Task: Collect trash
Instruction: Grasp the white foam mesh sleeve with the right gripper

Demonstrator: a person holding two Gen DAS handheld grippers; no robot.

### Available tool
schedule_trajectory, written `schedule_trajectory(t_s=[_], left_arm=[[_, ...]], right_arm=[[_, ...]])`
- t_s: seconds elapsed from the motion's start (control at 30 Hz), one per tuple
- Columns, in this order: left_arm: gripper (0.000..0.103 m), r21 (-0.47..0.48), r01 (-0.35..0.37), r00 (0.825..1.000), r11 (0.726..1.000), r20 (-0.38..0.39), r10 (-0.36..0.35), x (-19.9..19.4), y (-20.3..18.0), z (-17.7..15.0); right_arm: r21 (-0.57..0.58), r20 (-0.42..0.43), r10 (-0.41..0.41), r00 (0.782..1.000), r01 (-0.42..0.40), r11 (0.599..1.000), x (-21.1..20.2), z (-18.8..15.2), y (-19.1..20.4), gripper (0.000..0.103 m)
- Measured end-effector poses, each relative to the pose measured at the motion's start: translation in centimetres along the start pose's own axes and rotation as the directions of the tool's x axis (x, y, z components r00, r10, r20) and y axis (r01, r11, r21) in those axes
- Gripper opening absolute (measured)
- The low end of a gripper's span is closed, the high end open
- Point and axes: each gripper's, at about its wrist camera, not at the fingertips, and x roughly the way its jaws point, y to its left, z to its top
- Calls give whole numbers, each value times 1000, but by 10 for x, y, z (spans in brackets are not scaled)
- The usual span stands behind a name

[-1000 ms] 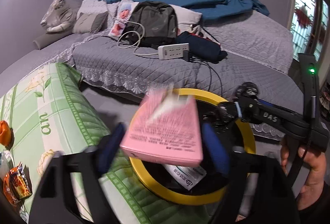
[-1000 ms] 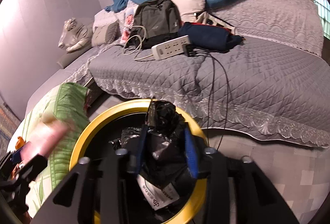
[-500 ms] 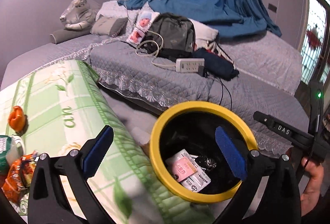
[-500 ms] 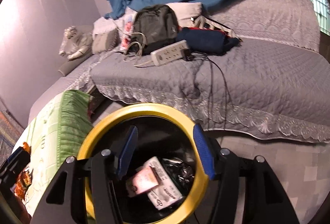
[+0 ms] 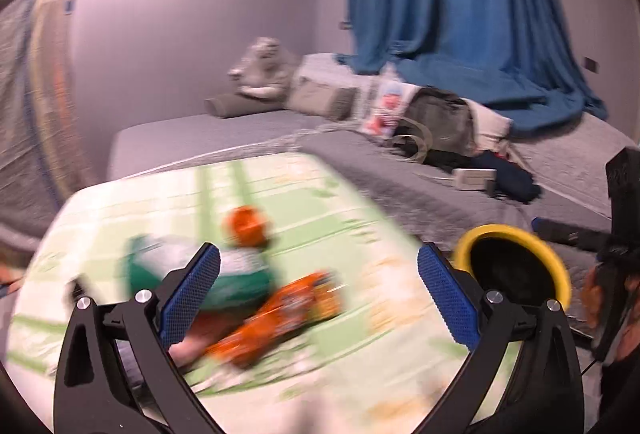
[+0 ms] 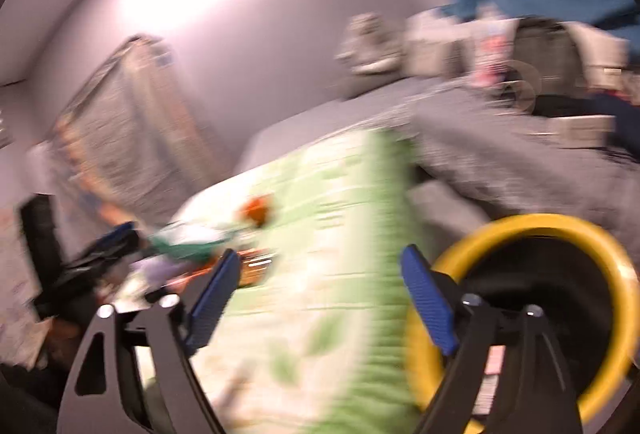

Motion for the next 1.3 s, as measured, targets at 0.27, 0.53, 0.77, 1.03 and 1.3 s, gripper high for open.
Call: schedule_trajectory(t_s=[0.27, 0.53, 0.77, 1.03, 1.3], left_arm=[[95, -147, -290, 955, 946, 23, 296, -83, 113, -62], [95, -231, -401, 914, 886, -44, 403, -116, 166, -101], [95, -254, -403, 914, 879, -64, 400, -124, 180, -118], [95, -255, -405, 914, 878, -118, 388, -116, 184, -127], [95, -253, -411, 911, 876, -152, 383, -109, 182, -125]], right_arm=[[-76, -313, 246, 917, -282, 956, 106, -4, 130, 92], [-123, -493, 231, 839, -331, 936, 202, -16, 239, 91], [-108, -552, 170, 816, -273, 956, 257, -25, 265, 82], [-66, -597, 128, 792, -208, 976, 290, -38, 257, 56], [-41, -611, 147, 778, -216, 975, 289, -41, 246, 19]])
